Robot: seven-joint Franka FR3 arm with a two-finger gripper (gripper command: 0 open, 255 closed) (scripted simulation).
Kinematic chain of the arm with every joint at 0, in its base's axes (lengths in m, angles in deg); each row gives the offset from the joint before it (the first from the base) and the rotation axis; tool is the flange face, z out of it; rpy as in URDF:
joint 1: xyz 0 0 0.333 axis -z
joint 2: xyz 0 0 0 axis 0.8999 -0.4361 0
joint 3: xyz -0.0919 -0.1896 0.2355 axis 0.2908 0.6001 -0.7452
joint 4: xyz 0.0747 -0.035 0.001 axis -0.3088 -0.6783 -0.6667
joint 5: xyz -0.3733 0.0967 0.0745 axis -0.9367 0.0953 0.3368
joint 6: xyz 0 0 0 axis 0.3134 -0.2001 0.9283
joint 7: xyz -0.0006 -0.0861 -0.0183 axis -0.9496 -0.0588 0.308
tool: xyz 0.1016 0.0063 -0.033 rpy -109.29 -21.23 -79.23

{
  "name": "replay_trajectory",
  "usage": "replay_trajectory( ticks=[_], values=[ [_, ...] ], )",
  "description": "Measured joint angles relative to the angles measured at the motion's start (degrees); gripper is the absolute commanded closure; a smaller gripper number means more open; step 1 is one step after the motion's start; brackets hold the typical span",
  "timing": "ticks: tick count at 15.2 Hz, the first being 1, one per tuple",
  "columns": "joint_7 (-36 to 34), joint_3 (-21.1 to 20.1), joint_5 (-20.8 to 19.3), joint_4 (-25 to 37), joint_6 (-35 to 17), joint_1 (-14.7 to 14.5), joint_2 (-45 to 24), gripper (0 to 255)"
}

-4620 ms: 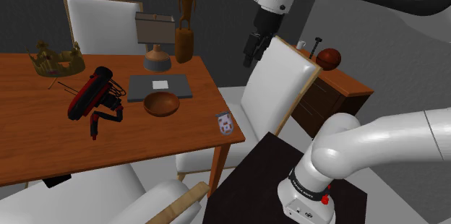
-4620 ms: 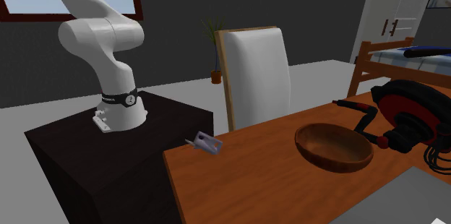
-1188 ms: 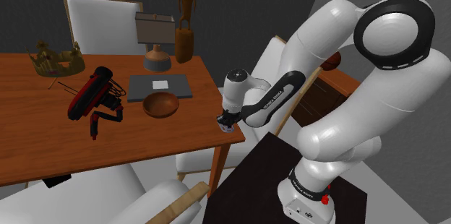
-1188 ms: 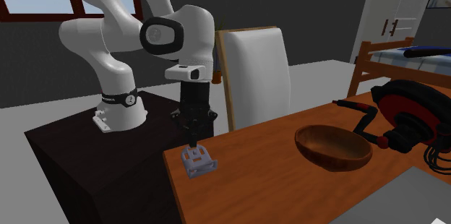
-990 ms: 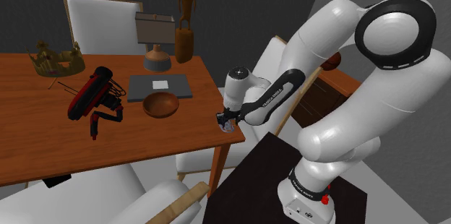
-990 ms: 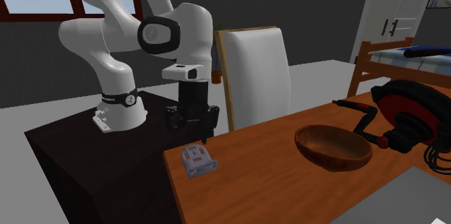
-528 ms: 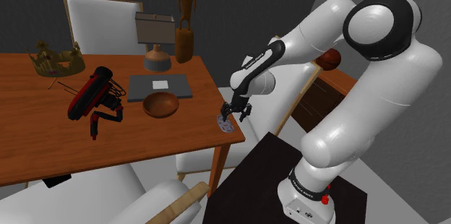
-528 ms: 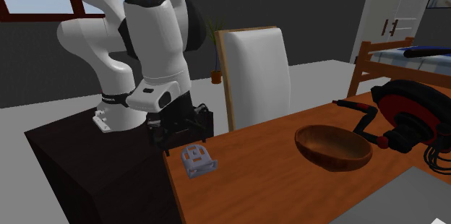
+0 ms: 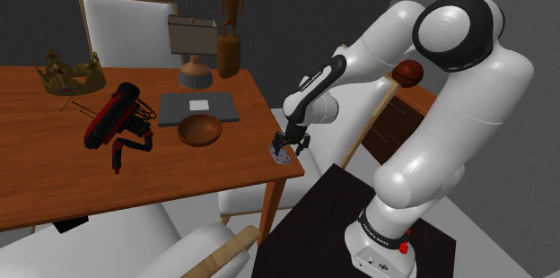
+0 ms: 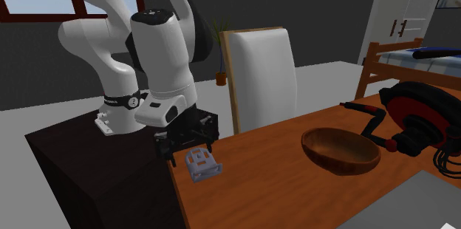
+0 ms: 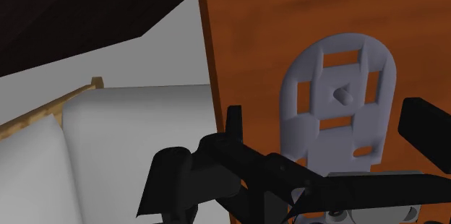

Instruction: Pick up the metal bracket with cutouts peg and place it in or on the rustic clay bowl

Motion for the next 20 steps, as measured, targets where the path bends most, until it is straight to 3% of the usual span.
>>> replay_trajectory(
  ticks=[2, 3, 13, 20],
  values=[
    [0.0, 0.0, 0.0, 0.0, 0.0, 0.0, 0.0, 0],
    [0.0, 0.0, 0.0, 0.0, 0.0, 0.0, 0.0, 255],
    [0.0, 0.0, 0.0, 0.0, 0.0, 0.0, 0.0, 255],
    [-1.2, 0.2, -0.9, 0.2, 5.7, 0.2, 5.5, 255]
  ],
)
